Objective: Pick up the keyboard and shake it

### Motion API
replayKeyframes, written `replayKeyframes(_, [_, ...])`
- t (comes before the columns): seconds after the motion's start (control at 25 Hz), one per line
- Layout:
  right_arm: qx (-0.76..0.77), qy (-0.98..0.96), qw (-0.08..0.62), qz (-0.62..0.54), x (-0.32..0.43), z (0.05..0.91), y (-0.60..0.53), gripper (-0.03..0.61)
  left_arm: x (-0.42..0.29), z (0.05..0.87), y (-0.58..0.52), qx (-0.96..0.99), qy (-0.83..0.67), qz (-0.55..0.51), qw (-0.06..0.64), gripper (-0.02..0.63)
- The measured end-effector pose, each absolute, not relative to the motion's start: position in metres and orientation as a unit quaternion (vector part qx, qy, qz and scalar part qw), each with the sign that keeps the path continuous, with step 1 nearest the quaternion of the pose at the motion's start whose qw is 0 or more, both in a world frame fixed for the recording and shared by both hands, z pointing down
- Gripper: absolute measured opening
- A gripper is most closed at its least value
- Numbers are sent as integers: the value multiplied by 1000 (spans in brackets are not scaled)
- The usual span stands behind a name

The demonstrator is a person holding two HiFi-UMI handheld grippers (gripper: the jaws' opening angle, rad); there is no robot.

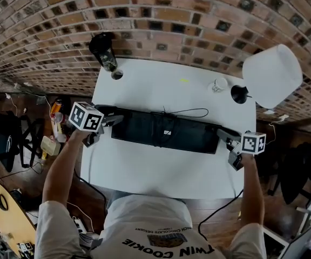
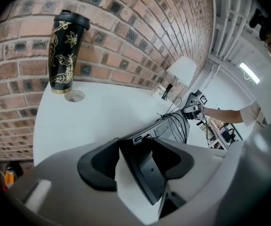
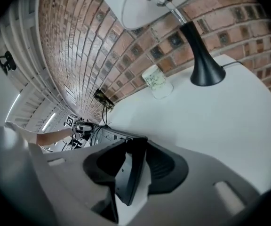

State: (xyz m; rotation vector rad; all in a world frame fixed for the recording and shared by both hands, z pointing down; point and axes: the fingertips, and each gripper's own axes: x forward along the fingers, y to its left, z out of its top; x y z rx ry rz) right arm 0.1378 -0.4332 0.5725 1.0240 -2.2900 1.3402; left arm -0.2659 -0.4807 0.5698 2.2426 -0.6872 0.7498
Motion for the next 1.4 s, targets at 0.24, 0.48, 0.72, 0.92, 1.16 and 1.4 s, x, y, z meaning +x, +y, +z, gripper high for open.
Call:
replayKeyframes(0.24, [371, -827, 152, 395, 138, 547, -424, 133, -266, 542, -467, 874, -291, 284, 265, 227])
replayKeyframes(0.48, [376, -860, 155, 307, 133, 521, -410, 130, -270, 520, -445, 877, -333, 257, 231, 222])
replayKeyframes(0.72, [375, -880, 166, 240, 134, 507, -387, 130, -271, 501, -418, 879, -354, 251, 197, 216])
replayKeyframes(0.92, [362, -892, 192, 192, 134, 497, -365, 130, -271, 490, -394, 875, -369, 257, 176, 212])
replayKeyframes(1.16, [354, -896, 219, 153, 133, 495, -350, 130, -272, 485, -369, 869, -381, 275, 157, 212])
replayKeyframes(1.4, [358, -893, 246, 120, 133, 494, -328, 131, -270, 485, -347, 861, -385, 303, 138, 212])
